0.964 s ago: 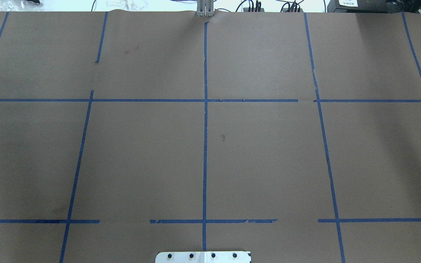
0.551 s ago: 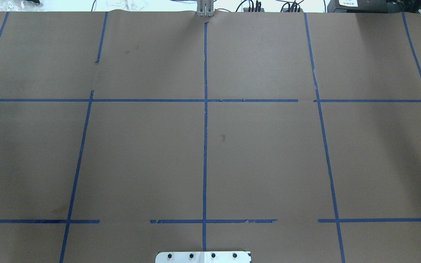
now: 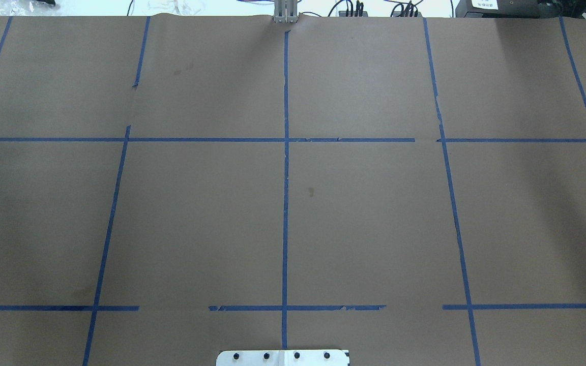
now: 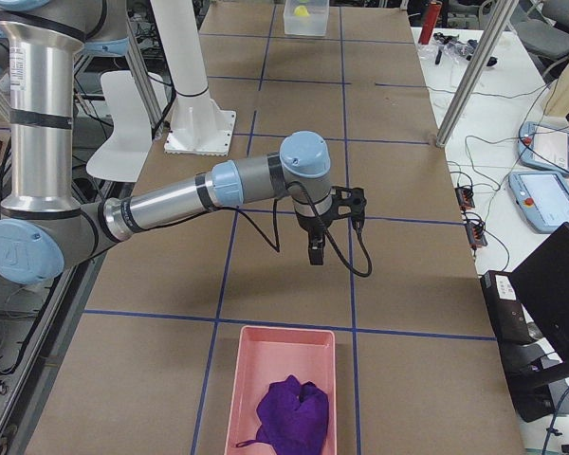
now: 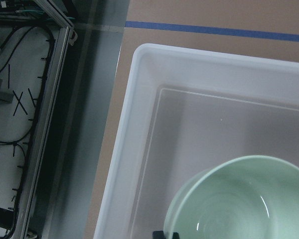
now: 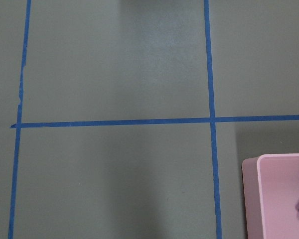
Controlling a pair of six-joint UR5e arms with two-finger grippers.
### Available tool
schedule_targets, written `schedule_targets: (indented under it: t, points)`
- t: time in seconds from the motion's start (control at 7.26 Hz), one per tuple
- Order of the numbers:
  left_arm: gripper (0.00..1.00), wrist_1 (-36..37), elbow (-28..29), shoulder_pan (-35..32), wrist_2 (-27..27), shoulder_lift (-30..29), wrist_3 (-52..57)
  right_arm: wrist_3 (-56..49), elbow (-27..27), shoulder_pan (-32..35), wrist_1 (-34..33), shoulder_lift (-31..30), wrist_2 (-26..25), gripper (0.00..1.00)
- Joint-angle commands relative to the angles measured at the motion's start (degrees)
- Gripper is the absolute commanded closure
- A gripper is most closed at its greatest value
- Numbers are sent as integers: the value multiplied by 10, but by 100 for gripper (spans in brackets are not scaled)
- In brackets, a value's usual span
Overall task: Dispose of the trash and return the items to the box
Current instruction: 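Carry the pale green bowl into the clear bin with the left gripper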
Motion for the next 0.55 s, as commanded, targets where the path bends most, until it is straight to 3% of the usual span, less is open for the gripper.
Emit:
schedule_targets:
  t: [0.0, 0.41]
  points:
    - [0, 1, -3, -1, 2, -10, -1, -1, 1, 0, 1, -15, 4, 0]
    - [0, 4, -51, -2, 2, -42, -17, -9, 1, 0, 6, -36, -3, 0]
